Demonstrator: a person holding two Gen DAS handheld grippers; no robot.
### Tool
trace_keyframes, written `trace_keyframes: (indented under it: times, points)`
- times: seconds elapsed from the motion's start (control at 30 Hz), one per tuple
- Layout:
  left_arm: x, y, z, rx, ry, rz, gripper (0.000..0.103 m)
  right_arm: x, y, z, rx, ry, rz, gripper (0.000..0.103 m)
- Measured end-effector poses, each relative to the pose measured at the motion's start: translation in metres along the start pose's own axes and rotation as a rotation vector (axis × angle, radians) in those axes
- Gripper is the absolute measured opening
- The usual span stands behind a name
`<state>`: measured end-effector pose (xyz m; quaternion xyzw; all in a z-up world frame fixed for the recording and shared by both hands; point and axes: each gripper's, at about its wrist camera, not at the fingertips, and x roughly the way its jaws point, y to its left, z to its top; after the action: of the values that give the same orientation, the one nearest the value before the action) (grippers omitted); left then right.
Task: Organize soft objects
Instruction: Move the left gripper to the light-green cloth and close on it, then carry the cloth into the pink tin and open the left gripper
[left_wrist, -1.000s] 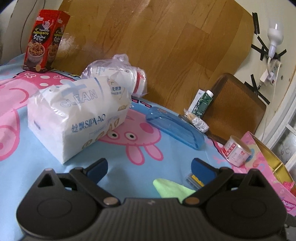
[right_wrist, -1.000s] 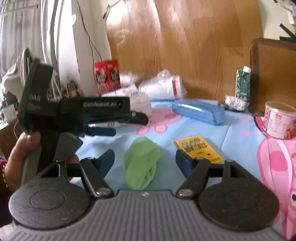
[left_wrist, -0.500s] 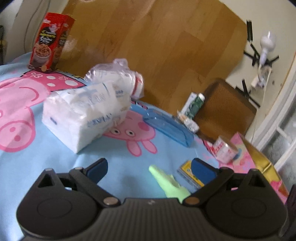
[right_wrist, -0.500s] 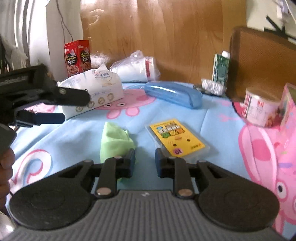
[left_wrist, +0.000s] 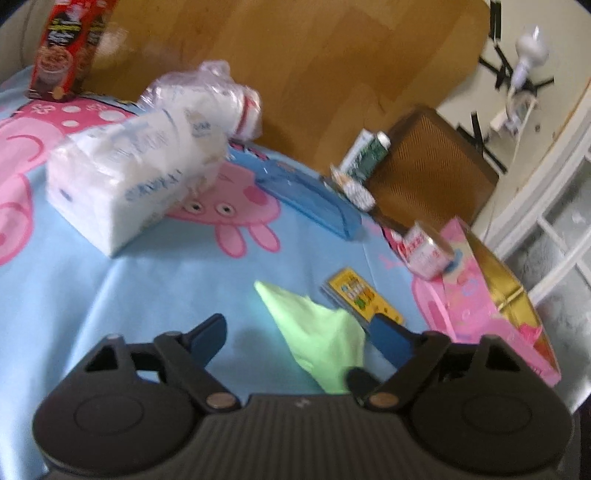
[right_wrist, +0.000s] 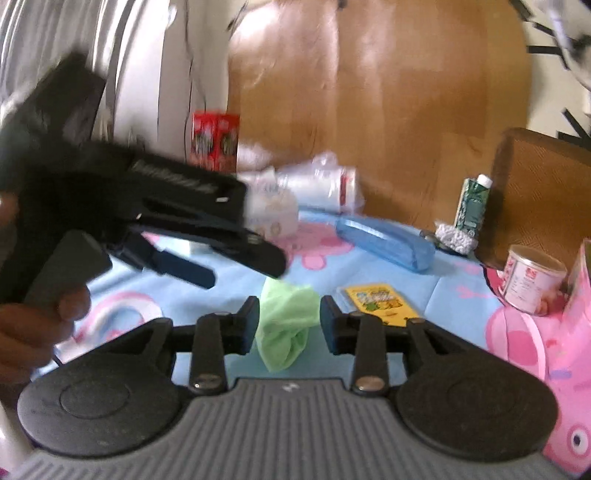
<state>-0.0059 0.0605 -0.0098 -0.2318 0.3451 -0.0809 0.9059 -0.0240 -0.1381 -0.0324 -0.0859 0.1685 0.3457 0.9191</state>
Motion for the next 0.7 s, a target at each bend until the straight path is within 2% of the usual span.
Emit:
trace_keyframes:
  times: [0.07,0.1,0.13,0.17,0.23,0.27,0.33,0.43,0.57,0.7]
  points:
    - [0.013,-0.003,-0.003,0.0,0.044,0.0,0.071,0.018,0.0,-0.001,-0.002,0.097,0.009,0.026]
    - [0.015,-0.007,-0.005,0.02,0.024,0.007,0.07,0.022,-0.003,0.0,0.011,0.12,0.027,0.02]
    - [0.018,-0.011,-0.007,0.042,0.024,0.017,0.068,0.022,-0.006,0.001,0.028,0.12,0.035,0.018]
    - [0.02,-0.017,-0.009,0.069,0.02,0.032,0.061,0.022,-0.009,0.001,0.04,0.122,0.04,0.016]
    - [0.024,-0.023,-0.009,0.068,0.052,-0.025,0.042,0.017,-0.013,-0.001,0.064,0.109,0.032,0.013]
    - [0.025,-0.026,-0.009,0.054,0.063,-0.064,0.042,0.012,-0.014,-0.001,0.075,0.088,0.029,0.013]
    - [0.023,-0.042,-0.007,0.097,0.039,-0.077,0.042,-0.004,-0.016,-0.003,0.08,0.022,0.011,0.012]
    - [0.019,-0.083,0.001,0.2,-0.002,-0.134,0.042,-0.027,-0.022,-0.004,0.05,-0.085,-0.097,0.012]
    - [0.028,-0.145,0.012,0.325,-0.024,-0.237,0.043,-0.061,-0.052,-0.002,0.092,-0.202,-0.265,0.012]
    - [0.048,-0.216,0.01,0.451,-0.017,-0.357,0.043,-0.09,-0.092,-0.007,0.136,-0.263,-0.448,0.012]
